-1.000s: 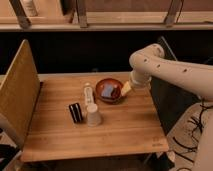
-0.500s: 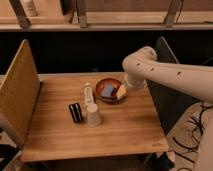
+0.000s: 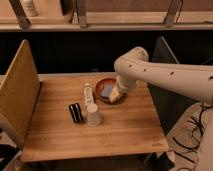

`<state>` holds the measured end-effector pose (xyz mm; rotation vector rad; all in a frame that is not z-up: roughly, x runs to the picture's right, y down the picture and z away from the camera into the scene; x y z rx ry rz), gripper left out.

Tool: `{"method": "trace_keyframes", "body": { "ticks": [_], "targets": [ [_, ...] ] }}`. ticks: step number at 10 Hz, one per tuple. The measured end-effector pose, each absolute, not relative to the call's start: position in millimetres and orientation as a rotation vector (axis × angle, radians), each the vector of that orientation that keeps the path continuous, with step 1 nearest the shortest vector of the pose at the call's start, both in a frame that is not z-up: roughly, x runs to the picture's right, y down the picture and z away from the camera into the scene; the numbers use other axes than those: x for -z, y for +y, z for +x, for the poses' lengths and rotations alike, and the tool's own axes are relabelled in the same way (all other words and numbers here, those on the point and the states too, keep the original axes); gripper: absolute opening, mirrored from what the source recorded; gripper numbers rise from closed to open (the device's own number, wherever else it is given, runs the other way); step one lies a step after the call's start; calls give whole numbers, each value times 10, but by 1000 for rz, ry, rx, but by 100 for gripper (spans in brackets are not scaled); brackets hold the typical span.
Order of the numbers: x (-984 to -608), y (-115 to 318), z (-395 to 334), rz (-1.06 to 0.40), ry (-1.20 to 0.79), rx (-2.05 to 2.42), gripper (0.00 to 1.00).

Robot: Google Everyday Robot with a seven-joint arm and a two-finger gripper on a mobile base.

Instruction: Place the ceramic cup over the eraser

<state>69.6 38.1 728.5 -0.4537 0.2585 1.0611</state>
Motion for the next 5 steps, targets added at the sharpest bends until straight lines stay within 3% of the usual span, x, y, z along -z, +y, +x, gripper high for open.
{"method": "trace_keyframes", "body": {
  "ticks": [5],
  "targets": [
    [-6896,804,3,-522,173,-840,80]
  ]
}}
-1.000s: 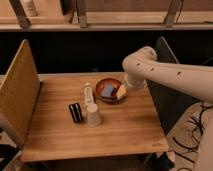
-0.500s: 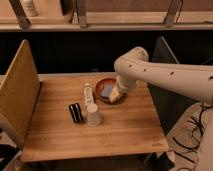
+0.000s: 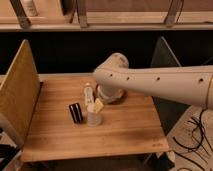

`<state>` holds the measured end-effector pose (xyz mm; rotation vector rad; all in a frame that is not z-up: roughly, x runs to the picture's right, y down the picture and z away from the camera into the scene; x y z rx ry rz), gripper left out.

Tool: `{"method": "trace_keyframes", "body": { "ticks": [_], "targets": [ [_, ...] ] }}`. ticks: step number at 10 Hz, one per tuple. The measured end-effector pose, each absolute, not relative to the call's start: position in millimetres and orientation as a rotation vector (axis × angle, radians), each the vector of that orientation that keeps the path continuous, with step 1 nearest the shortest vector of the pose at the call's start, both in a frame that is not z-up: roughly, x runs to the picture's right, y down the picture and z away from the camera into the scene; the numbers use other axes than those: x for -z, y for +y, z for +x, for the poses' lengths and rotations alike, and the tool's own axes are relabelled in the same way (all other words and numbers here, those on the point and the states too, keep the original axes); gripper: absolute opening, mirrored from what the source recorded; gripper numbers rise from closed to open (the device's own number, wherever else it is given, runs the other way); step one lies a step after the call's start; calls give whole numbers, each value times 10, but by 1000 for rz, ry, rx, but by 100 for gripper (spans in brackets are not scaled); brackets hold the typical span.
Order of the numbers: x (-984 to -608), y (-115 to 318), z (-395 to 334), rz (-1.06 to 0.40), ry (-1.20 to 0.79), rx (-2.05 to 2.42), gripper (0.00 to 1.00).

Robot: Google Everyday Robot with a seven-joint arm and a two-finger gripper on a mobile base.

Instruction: Place the ceramic cup over the eraser

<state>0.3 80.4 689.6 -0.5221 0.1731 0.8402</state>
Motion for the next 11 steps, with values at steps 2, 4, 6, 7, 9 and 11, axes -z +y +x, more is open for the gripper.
{"method": "trace_keyframes", "body": {
  "ticks": [2,4,6,7,9,11],
  "targets": [
    [-6822,961,-200,-546,153,-784,80],
    [-6819,1053,-508,-561,129,-713,80],
    [-6853,1058,-781,-564,110,-659,80],
    [-6890,1034,-986,-566,96,-630,80],
    [-6976,991,-1247,-569,80,-598,80],
    [-7061,944,-1327,-556,83,-578,80]
  ]
}}
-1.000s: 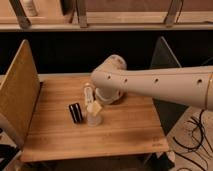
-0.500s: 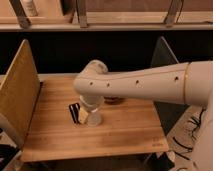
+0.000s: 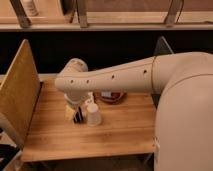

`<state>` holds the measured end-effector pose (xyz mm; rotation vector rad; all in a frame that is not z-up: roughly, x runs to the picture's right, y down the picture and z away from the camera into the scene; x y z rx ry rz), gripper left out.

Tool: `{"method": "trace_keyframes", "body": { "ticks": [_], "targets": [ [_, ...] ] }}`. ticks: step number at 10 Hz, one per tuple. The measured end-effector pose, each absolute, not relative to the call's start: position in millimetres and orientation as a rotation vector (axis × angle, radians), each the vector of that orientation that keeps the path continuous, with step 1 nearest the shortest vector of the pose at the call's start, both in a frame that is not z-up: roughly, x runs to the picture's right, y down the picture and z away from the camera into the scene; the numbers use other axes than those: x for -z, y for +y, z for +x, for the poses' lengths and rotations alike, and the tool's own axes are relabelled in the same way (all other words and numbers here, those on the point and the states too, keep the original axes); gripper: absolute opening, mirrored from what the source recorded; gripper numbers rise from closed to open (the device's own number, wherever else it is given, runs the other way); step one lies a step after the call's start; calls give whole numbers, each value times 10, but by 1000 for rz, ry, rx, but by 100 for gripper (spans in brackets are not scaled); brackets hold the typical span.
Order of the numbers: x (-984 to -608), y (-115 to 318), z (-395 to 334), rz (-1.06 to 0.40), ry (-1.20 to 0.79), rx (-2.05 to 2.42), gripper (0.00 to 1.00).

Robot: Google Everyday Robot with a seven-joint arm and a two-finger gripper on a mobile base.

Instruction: Place the ceramic cup over the eraser

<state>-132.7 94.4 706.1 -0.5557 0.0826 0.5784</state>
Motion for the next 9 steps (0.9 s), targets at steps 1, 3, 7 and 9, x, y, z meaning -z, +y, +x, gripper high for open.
{"method": "trace_keyframes", "body": {
  "ticks": [1,3,7,9],
  "targets": [
    [-7066,943,-1312,-555,84,-581,80],
    [-7064,941,-1322,-553,82,-579,80],
    [-7389,700,-982,-482,67,-610,80],
    [-7565,606,-873,-464,60,-612,80]
  ]
}}
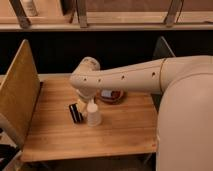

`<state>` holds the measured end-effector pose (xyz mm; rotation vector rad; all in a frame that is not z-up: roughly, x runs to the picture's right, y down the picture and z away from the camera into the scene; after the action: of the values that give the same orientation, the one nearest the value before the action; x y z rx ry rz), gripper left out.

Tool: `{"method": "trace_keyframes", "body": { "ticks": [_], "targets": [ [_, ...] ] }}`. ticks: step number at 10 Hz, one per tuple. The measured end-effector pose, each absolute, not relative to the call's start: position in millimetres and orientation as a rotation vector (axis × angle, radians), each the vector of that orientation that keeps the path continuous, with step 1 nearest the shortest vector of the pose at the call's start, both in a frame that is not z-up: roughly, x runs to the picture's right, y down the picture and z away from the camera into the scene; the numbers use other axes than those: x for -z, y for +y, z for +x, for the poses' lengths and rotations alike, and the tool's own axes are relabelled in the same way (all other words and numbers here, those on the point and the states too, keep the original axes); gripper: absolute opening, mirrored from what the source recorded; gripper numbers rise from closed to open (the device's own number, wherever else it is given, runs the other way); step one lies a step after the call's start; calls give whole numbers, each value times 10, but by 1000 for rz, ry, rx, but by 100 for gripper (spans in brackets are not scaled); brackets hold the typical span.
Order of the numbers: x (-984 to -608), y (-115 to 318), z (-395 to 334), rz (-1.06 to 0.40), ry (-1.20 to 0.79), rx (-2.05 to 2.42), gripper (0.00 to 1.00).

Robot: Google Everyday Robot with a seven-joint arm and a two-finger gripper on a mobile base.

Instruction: Place the ceramic cup over the eraser

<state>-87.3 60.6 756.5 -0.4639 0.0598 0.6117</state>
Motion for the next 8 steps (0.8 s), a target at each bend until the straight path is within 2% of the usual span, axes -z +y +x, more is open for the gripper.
{"method": "trace_keyframes", "body": {
  "ticks": [8],
  "targets": [
    [-7896,1108,-667,-551,120,-684,80]
  ]
}}
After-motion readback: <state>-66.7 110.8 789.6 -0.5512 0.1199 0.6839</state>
